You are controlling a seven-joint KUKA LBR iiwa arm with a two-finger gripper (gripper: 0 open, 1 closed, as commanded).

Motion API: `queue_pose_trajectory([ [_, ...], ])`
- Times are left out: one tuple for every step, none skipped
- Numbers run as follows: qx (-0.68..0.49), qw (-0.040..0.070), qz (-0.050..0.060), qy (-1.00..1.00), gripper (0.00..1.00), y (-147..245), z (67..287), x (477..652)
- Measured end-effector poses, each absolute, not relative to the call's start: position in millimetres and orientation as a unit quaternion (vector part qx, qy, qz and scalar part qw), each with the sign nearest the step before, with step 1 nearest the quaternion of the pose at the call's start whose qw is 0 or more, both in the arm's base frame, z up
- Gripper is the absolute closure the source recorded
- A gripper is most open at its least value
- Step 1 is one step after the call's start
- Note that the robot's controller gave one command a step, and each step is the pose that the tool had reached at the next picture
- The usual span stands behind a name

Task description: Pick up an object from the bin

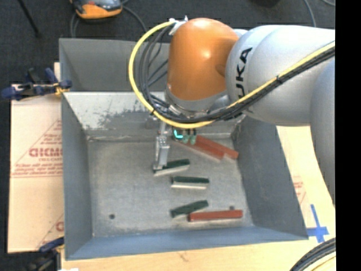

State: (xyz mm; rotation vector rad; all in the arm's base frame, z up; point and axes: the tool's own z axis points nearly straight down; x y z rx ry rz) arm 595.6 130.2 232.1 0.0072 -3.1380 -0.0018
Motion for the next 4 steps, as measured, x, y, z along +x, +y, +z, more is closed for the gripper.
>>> queue_pose_trajectory([
  [0.001, -0.002, -0.001, -1.000, 0.00, 130, 237, 597.1],
  [-0.012, -0.005, -0.002, -1.000, 0.00, 104, 193, 585.1],
  [-0.012, 0.001, 0.000, -1.000, 0.00, 62, 164, 583.6],
  [0.024, -0.001, 0.000, -1.000, 1.00, 53, 85, 555.1],
])
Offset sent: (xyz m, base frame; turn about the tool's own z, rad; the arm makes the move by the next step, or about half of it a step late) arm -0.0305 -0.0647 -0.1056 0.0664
